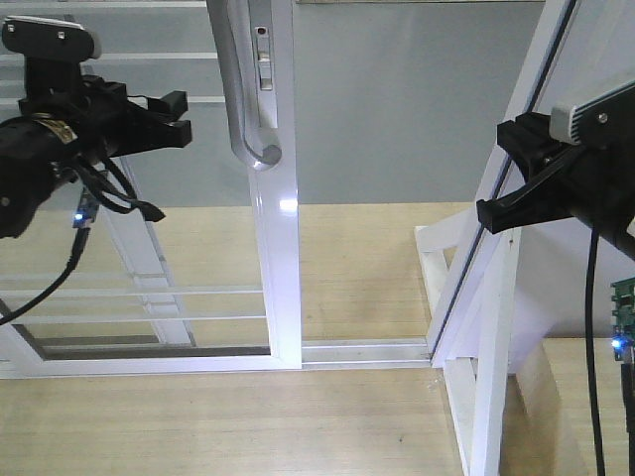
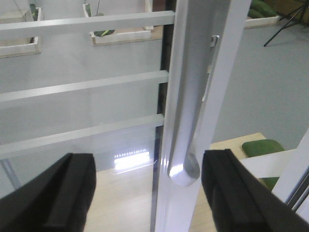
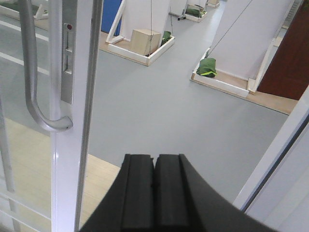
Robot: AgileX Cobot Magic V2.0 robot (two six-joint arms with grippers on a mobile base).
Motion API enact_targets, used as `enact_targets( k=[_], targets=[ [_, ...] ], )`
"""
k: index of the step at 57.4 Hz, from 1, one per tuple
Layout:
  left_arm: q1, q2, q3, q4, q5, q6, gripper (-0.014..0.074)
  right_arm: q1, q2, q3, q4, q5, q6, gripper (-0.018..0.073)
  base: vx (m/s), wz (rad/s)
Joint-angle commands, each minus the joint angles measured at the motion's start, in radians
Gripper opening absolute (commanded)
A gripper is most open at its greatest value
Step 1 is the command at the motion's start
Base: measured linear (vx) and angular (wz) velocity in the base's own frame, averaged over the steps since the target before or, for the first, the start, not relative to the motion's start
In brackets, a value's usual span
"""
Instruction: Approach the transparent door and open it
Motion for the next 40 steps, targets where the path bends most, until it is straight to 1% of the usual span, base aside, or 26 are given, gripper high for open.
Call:
enact_targets(
  k=[1,7,11,22,26,40],
  targets=[
    [-0.026,0.013,-0.034,-0.003,-0.187,-0.015,0.0566,-0.004,-0.02,-0.029,0.005,-0.075,-0.013,-0.0006,0.0,0.0],
    [-0.05,0.062,-0.035,-0.003,-0.277,-0.015,0.0566,-0.004,-0.02,-0.029,0.005,-0.075,-0.013,-0.0006,0.0,0.0],
    [-0.051,0.091,-0.035,-0.003,-0.324,-0.031,0.0566,-0.004,-0.02,-0.029,0.005,-0.075,-0.013,-0.0006,0.0,0.0],
    [-0.059,0.151,-0.04,0.007,-0.407,-0.033,0.0566,-0.004,-0.02,-0.029,0.005,-0.074,-0.015,-0.0006,0.0,0.0],
    [-0.061,0.175,-0.068,0.005,-0.399,-0.033,0.0566,-0.004,-0.02,-0.029,0.005,-0.074,-0.017,-0.0006,0.0,0.0],
    [-0.061,0.277,-0.244,0.005,-0.313,-0.033,0.0566,-0.004,-0.02,-0.029,0.004,-0.069,-0.044,-0.0006,0.0,0.0]
  ],
)
